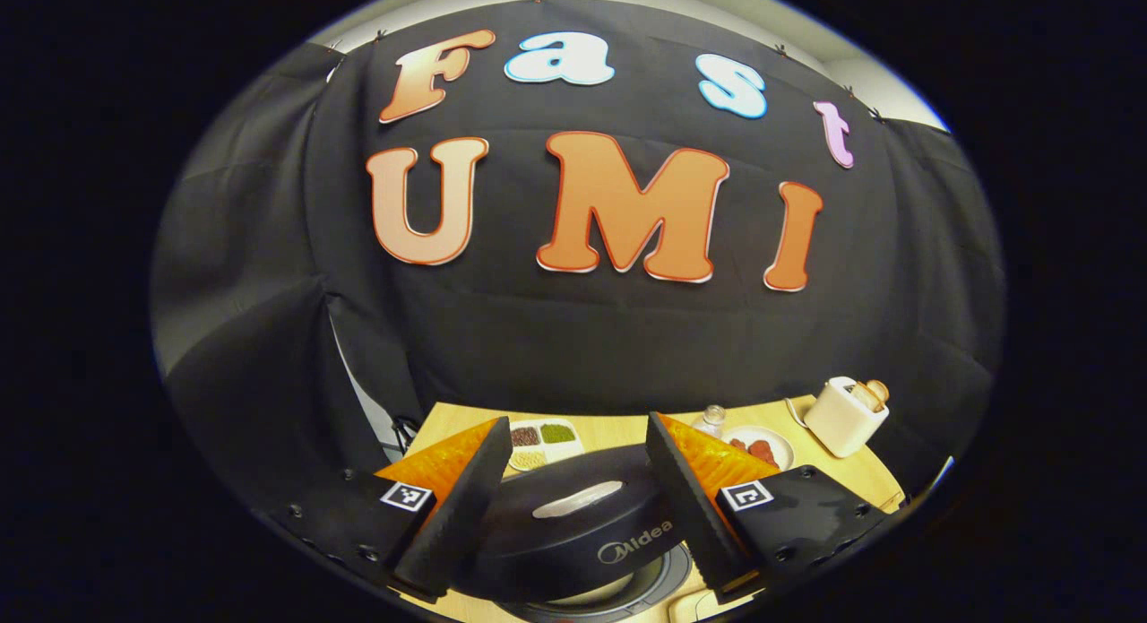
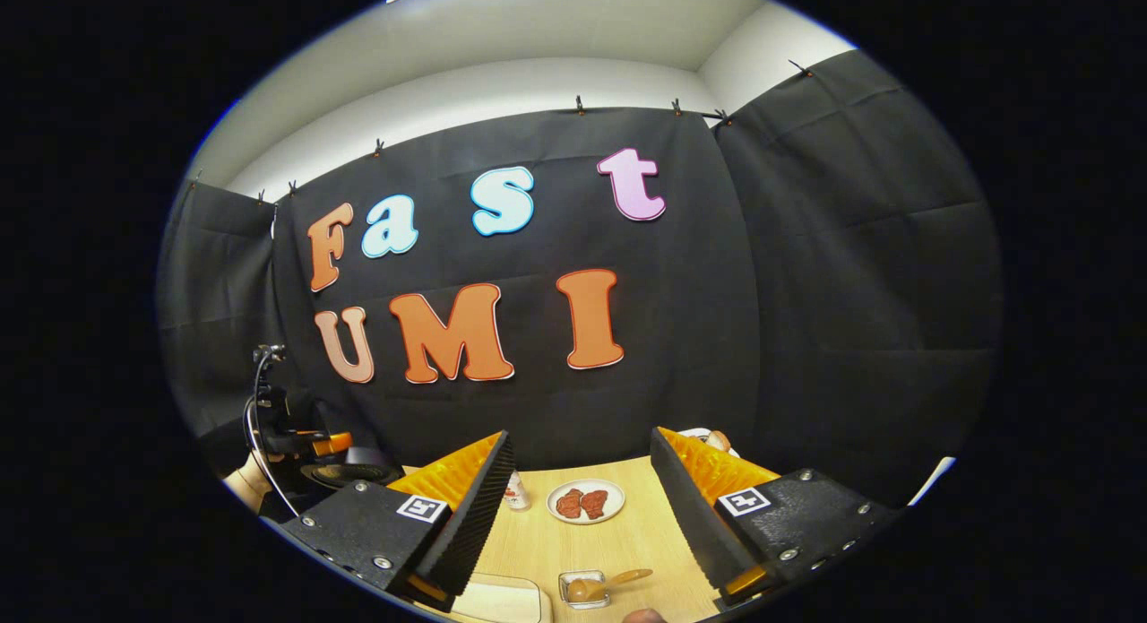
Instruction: Close the left gripper, press the button to open the rice cooker; take a wooden spoon from the chopstick holder with the right hand, scoop a spoonful of rice and pour it into the rice cooker, then put the wooden spoon back into the chopstick holder.
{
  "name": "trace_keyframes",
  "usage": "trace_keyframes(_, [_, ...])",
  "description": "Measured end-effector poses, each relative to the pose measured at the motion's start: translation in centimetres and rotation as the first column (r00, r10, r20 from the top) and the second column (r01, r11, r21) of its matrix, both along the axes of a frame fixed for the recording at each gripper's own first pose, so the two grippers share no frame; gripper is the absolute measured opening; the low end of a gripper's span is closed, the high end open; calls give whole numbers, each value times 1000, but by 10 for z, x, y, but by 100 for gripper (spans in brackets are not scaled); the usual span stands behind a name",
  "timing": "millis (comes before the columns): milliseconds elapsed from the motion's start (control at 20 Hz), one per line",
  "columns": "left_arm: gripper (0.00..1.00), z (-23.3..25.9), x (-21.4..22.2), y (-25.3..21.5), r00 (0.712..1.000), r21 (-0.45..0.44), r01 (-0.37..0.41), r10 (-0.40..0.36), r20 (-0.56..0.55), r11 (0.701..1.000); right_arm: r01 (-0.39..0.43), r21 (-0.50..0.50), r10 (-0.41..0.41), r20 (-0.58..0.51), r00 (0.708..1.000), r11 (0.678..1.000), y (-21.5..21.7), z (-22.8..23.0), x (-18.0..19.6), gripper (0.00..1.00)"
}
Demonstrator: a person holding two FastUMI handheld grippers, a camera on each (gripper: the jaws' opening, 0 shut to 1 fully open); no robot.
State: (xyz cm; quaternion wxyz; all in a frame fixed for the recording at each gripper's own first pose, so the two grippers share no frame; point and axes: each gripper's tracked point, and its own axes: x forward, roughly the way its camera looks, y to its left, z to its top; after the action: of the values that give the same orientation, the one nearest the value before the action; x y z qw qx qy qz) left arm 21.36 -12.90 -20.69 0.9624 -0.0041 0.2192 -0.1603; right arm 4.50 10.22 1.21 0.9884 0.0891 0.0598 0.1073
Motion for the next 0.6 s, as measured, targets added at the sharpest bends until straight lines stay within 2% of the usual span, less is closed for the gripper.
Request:
trace_keyframes(300, [99,-72,-56,-14,994,7,23,-22,-105,1000,-48,2,48,1,999,999,8,-2,-10,94])
trace_keyframes(600, [100,-101,-72,-19,998,36,12,-9,-65,999,-63,-13,62,-37,997,998,11,-19,-15,95])
